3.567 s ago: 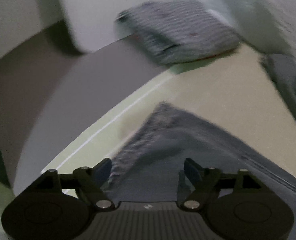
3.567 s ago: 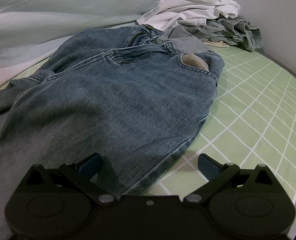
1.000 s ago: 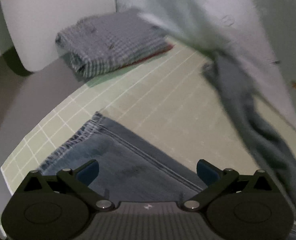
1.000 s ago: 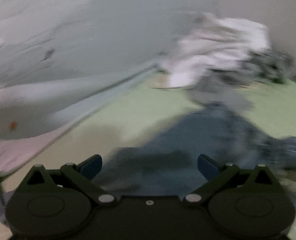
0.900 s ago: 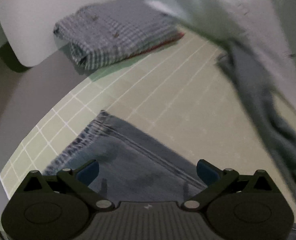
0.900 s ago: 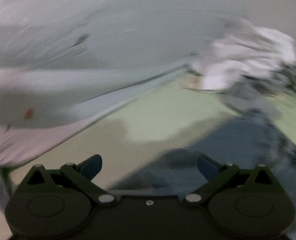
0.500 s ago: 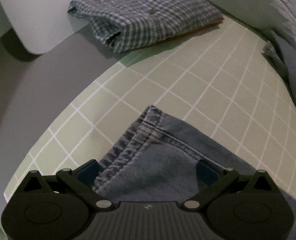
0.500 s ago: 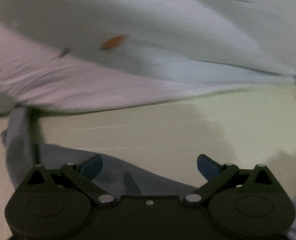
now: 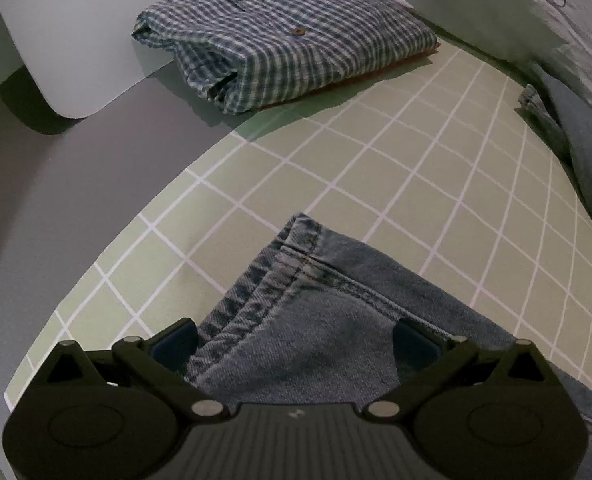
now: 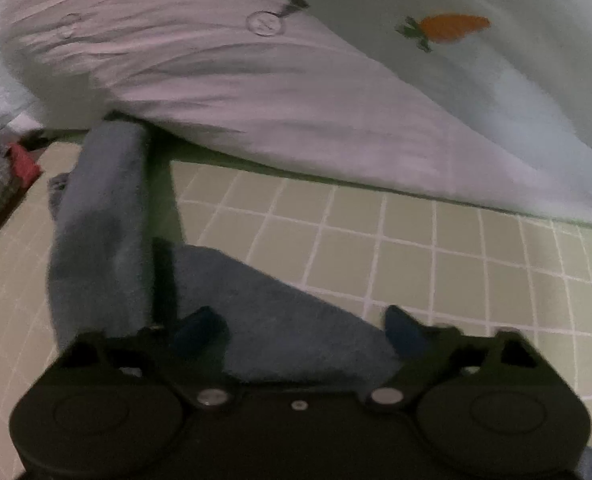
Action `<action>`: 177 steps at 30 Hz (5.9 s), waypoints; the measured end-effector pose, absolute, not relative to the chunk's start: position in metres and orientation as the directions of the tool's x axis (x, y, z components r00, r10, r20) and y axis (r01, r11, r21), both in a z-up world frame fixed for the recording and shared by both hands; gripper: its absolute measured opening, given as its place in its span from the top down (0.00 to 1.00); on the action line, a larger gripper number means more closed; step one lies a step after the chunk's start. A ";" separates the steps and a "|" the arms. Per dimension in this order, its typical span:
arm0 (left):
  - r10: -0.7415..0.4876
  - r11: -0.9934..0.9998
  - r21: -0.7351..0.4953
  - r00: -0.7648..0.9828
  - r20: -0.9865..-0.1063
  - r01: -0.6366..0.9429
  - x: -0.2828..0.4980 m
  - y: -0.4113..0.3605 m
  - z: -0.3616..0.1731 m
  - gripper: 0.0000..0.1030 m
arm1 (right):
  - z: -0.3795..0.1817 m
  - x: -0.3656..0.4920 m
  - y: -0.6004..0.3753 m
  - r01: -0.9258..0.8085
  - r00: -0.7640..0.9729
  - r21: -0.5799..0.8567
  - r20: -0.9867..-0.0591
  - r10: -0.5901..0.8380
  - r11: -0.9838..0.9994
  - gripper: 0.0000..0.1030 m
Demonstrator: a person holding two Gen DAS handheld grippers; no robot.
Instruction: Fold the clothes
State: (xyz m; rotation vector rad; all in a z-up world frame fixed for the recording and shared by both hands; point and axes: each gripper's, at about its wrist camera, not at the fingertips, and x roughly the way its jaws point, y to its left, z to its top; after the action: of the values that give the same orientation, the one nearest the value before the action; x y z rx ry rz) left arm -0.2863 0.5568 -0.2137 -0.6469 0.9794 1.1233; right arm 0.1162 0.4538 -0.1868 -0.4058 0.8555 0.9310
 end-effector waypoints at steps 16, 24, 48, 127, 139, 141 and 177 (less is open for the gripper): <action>0.419 0.358 0.031 0.131 -0.899 -0.933 -0.287 0.560 -0.214 0.00 | -0.172 0.037 0.379 -0.845 0.228 0.167 -0.748 0.623 0.508 0.88; 0.419 0.365 0.025 0.140 -0.897 -0.931 -0.288 0.560 -0.214 0.00 | -0.155 0.055 0.385 -0.789 0.195 0.285 -0.723 0.662 0.544 0.57; 0.389 0.388 0.016 0.148 -0.909 -0.922 -0.287 0.565 -0.215 0.00 | -0.104 0.004 0.513 -0.889 0.458 -0.232 -0.446 0.769 0.395 0.96; 0.393 0.395 0.013 0.157 -0.906 -0.918 -0.288 0.565 -0.215 0.00 | -0.182 0.050 0.468 -0.929 0.135 0.104 -0.797 0.589 0.354 0.53; 0.392 0.394 0.013 0.155 -0.907 -0.919 -0.287 0.565 -0.216 0.00 | -0.077 0.009 0.443 -0.940 0.325 -0.058 -0.448 0.833 0.335 0.99; 0.391 0.394 0.013 0.155 -0.907 -0.919 -0.287 0.565 -0.216 0.00 | -0.083 -0.008 0.440 -0.971 0.225 -0.034 -0.480 0.848 0.238 1.00; 0.389 0.394 0.011 0.156 -0.908 -0.919 -0.288 0.565 -0.216 0.00 | -0.167 0.144 0.456 -0.454 0.008 0.718 -0.589 0.808 0.527 0.47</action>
State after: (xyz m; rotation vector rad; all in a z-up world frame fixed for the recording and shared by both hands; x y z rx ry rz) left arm -0.2877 0.5647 -0.2163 -0.6525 1.0074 1.0378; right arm 0.1443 0.4562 -0.1667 0.3690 1.1980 1.0222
